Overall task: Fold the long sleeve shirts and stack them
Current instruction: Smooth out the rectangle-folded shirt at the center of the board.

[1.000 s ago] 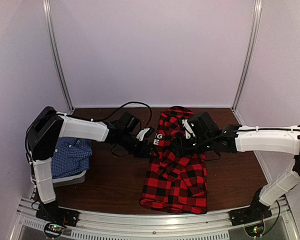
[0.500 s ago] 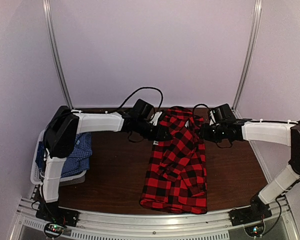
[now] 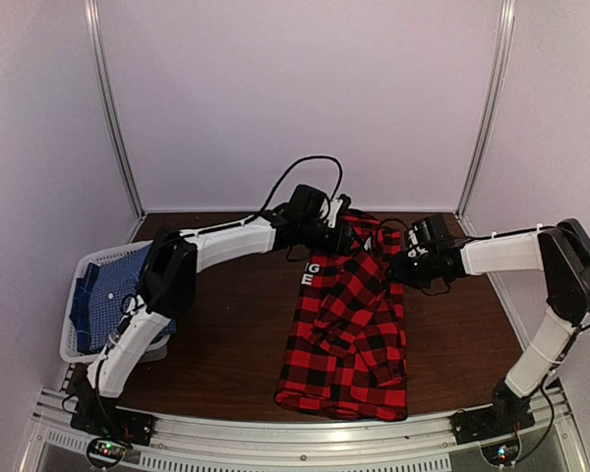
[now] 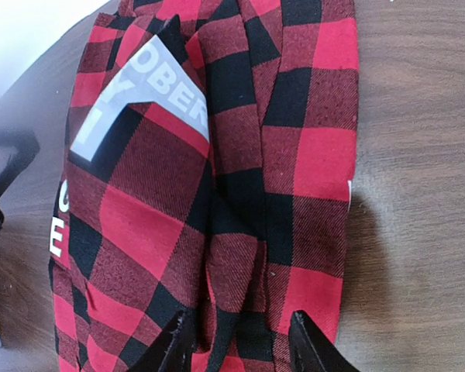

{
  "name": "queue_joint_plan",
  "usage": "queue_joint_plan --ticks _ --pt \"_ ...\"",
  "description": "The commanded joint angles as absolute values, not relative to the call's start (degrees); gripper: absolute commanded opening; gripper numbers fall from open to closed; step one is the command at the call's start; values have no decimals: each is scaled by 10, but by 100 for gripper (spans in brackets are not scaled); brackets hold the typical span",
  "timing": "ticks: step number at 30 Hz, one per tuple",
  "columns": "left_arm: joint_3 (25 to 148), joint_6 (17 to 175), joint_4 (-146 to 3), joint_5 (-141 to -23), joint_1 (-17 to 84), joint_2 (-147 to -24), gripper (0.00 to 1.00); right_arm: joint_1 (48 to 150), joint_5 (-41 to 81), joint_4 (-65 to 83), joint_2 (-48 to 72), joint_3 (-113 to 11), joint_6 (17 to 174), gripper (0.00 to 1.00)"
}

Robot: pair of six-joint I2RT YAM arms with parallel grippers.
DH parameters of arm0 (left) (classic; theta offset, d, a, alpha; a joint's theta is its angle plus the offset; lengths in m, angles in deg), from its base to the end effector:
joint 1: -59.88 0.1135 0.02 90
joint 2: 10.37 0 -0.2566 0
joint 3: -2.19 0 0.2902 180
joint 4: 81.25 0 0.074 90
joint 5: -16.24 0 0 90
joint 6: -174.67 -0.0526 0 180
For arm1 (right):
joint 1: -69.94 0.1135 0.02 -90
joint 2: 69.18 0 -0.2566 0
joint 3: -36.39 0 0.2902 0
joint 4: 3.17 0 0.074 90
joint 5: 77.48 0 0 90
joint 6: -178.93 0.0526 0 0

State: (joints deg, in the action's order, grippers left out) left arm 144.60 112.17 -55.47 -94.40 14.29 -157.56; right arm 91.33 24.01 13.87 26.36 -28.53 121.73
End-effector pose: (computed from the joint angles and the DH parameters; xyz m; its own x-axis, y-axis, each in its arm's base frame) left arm 0.4283 -0.4637 0.1657 -0.7224 0.1199 -0.6810 0.6171 0.5563 -0.5566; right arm 0.3491 0.1480 0.1283 -0.8398 0.2412 -0.4864 -0.0326 0.8719 0.4886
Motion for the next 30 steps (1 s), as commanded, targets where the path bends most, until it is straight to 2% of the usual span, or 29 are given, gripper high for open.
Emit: queue_joint_plan --ticks 1,8,12,14,18,20,23,26,30 --pt "1477 1120 -592 -939 133 -1609 65 912 258 113 277 -294 1215 43" --pt "1508 1142 -623 -950 130 -1643 65 912 261 105 296 -294 1215 39" --pt "1511 1156 -640 -965 129 -1654 60 912 263 100 303 -294 1216 34" --pt "1510 1162 -646 -971 129 -1657 54 912 264 99 304 -295 1215 29" --pt "1510 1166 -651 -983 129 -1655 32 912 270 96 309 -296 1216 18" --pt "1509 1166 -651 -986 129 -1650 20 912 273 94 309 -296 1216 10" --pt "1506 1164 -654 -994 129 -1639 10 912 277 90 306 -294 1219 1" --pt "1494 1165 -657 -998 130 -1623 1 912 278 92 297 -291 1221 0" --pt "1452 1175 -680 -1002 135 -1593 0 912 275 95 277 -283 1224 0"
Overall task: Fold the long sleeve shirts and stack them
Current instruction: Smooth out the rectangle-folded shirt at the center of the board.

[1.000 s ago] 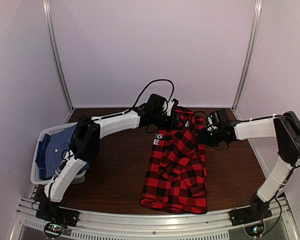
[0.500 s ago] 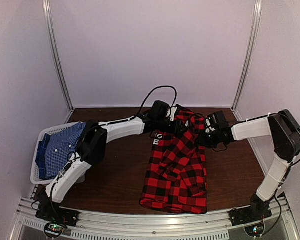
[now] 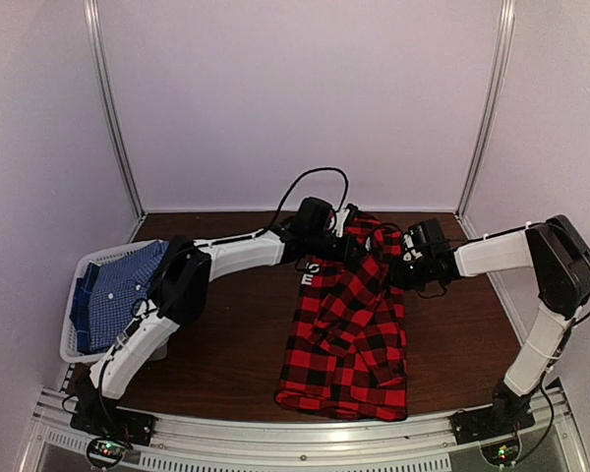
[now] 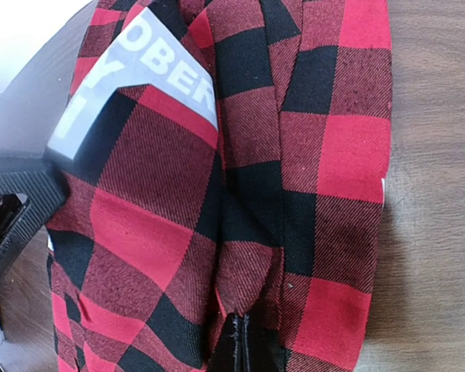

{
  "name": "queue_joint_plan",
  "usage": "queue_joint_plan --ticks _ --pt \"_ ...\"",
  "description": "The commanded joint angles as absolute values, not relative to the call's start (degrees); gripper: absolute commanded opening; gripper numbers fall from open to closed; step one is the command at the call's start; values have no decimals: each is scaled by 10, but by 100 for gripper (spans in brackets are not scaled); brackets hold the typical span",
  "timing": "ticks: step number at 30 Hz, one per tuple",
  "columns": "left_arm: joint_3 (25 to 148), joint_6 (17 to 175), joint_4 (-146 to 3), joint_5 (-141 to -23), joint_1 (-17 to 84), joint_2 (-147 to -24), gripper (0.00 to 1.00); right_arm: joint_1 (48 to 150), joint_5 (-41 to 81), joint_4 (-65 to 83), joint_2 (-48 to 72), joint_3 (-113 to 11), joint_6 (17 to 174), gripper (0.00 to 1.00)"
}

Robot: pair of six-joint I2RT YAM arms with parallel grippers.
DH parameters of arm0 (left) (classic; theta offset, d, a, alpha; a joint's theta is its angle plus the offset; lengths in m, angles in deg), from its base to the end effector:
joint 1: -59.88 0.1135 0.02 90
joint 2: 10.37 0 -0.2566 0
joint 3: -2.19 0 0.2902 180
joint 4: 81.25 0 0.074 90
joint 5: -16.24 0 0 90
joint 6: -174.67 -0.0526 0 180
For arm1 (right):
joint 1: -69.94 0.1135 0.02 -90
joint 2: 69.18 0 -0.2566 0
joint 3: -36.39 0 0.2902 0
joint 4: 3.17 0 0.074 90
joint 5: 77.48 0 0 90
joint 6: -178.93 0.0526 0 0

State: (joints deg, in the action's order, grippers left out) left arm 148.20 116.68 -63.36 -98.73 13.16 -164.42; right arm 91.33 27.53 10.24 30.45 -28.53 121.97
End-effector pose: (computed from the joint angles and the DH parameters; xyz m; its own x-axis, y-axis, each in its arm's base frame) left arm 0.4277 -0.4866 0.1320 -0.7420 0.0870 -0.6647 0.6214 0.4614 -0.6332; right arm 0.3533 0.1530 0.1083 -0.8610 0.2283 -0.4545 -0.0523 0.8491 0.5256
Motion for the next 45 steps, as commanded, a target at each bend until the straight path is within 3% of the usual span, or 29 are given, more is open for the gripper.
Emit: queue_joint_plan --ticks 1,13,28,30,33,34,38,45 --pt "1441 1177 -686 -1001 137 -1584 0 912 275 94 272 -280 1226 0" --pt "1343 1186 -712 -955 165 -1504 0 917 278 70 205 -221 1265 0" --pt "1338 1207 -667 -935 185 -1527 0 948 244 64 215 -214 1282 0" --pt "1341 1203 -664 -938 188 -1533 3 948 223 70 213 -216 1278 0" --pt "1346 1197 -654 -939 189 -1535 18 946 211 76 208 -218 1275 0" --pt "1347 1195 -647 -939 189 -1534 28 947 211 77 207 -219 1273 2" --pt "1334 1181 -619 -941 189 -1510 42 947 196 102 203 -224 1259 13" --pt "1147 1169 -620 -954 188 -1390 49 948 154 134 160 -227 1236 37"
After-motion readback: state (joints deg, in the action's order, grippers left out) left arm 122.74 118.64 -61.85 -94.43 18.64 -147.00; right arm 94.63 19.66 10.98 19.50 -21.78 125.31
